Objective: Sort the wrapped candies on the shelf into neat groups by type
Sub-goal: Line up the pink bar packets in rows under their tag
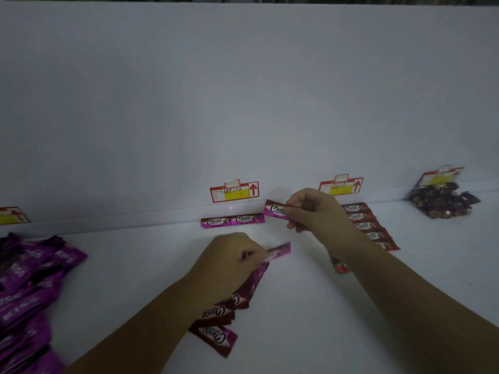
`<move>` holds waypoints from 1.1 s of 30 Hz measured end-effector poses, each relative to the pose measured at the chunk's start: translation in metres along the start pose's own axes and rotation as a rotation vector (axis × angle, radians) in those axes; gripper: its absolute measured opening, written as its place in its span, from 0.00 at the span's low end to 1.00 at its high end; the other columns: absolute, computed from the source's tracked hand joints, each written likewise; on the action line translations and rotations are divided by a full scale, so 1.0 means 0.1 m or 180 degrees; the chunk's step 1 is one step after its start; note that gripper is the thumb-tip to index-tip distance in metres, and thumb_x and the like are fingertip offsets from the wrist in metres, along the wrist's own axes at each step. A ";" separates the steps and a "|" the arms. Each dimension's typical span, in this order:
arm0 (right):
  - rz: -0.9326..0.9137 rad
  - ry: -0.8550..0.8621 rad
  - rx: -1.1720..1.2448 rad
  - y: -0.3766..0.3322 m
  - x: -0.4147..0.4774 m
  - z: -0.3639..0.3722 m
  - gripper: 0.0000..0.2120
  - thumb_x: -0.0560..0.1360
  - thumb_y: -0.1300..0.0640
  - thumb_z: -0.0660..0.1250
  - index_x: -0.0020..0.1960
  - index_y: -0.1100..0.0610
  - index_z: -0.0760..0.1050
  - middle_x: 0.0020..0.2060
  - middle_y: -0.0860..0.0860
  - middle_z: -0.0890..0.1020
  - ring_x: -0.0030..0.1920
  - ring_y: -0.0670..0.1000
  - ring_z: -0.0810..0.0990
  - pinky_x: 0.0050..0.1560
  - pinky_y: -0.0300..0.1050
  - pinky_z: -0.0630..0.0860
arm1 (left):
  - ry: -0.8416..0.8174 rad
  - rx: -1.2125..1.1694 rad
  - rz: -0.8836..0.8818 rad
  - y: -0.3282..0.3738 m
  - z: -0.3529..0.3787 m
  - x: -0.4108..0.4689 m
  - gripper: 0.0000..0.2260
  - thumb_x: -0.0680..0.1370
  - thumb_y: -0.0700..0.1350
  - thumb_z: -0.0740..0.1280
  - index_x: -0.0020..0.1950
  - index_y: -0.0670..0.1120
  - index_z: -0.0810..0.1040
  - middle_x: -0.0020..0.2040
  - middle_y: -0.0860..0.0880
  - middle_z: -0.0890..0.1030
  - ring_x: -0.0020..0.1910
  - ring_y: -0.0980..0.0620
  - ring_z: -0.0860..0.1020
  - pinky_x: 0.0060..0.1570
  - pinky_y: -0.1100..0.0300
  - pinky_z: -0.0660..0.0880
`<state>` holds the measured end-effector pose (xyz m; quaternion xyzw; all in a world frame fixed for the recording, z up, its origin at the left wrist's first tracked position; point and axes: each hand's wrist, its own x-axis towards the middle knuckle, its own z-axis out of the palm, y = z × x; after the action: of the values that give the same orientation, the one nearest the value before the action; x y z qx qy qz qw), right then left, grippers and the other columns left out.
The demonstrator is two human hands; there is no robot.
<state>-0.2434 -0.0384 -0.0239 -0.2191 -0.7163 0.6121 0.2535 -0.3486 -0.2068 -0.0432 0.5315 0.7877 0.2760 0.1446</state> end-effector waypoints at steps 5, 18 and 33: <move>0.0128 0.0093 0.0568 -0.04 0.00 -0.02 0.09 0.72 0.73 0.64 0.41 0.60 0.75 0.30 0.51 0.83 0.28 0.49 0.80 0.30 0.37 0.77 | 0.0156 -0.2074 -0.1014 -0.14 -0.29 0.02 0.06 0.76 0.44 0.67 0.40 0.48 0.82 0.30 0.50 0.82 0.28 0.57 0.77 0.28 0.67 0.72; 0.0179 -0.0045 -0.0657 0.05 0.06 0.09 0.15 0.68 0.69 0.70 0.33 0.50 0.81 0.32 0.51 0.83 0.32 0.48 0.80 0.35 0.41 0.76 | 0.0089 -0.1780 -0.1237 -0.37 -0.45 0.08 0.05 0.76 0.41 0.67 0.43 0.49 0.81 0.34 0.49 0.83 0.32 0.55 0.81 0.27 0.65 0.73; -0.0392 -0.0587 -0.2704 0.17 0.06 0.31 0.03 0.70 0.56 0.71 0.44 0.51 0.80 0.42 0.43 0.76 0.41 0.41 0.75 0.42 0.29 0.68 | 0.0764 0.0570 -0.0314 -0.64 -0.30 0.05 0.11 0.72 0.53 0.71 0.52 0.52 0.82 0.46 0.56 0.76 0.41 0.58 0.73 0.42 0.64 0.70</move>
<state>-0.2675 -0.0554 -0.0436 -0.2052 -0.9358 0.2639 0.1120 -0.4146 -0.2291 -0.0568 0.4661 0.8459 0.2587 0.0148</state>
